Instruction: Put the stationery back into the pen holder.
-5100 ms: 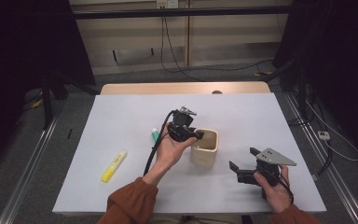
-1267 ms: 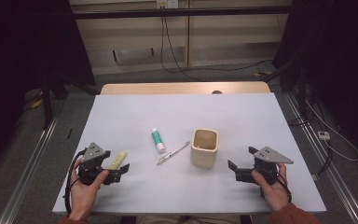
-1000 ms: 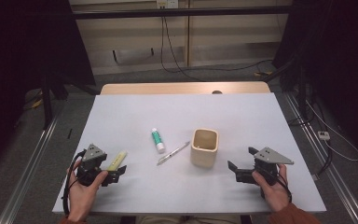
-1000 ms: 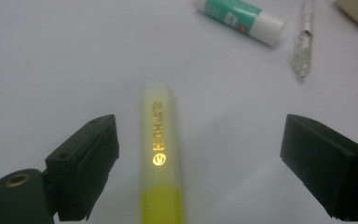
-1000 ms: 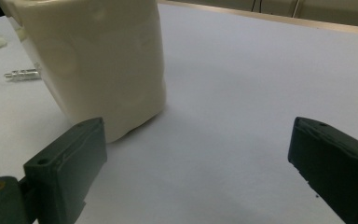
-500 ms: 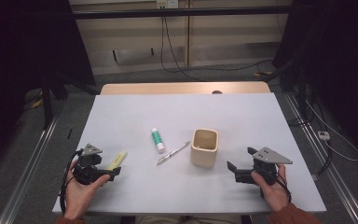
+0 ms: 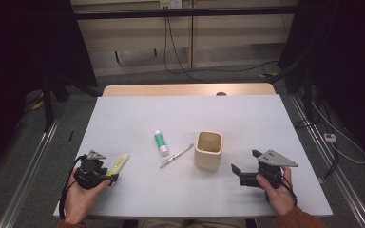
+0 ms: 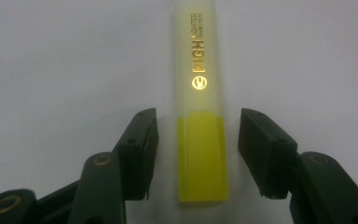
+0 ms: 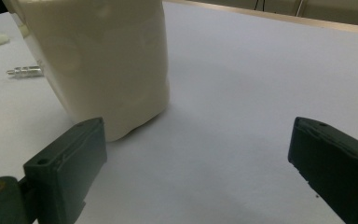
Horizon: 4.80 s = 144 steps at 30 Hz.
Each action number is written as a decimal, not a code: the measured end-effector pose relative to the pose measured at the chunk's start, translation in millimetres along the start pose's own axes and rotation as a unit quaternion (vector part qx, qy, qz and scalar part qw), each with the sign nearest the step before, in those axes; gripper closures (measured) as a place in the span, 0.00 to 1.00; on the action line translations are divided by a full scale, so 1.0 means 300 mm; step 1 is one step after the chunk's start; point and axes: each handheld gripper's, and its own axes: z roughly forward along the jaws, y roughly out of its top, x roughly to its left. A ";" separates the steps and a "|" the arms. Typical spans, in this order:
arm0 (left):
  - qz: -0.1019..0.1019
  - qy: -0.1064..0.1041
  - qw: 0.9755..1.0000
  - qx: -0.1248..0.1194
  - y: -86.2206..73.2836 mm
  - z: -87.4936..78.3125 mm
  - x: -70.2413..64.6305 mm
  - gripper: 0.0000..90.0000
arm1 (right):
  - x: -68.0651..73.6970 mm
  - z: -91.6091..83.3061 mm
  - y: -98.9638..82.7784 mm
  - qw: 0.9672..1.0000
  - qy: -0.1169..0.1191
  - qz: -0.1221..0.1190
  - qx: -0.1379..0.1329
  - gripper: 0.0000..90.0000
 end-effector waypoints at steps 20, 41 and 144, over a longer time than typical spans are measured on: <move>0.012 -0.003 1.000 0.027 0.019 0.002 -0.001 0.75 | 0.002 0.000 0.000 1.000 0.002 -0.003 0.000 0.05; 0.020 -0.028 0.999 0.000 0.011 -0.013 -0.014 0.75 | 0.001 0.003 0.001 1.000 0.002 -0.002 0.000 0.05; 0.271 -0.263 0.926 0.015 0.352 0.071 -0.655 0.75 | 0.311 -0.018 -0.020 0.913 0.003 -0.408 0.012 0.36</move>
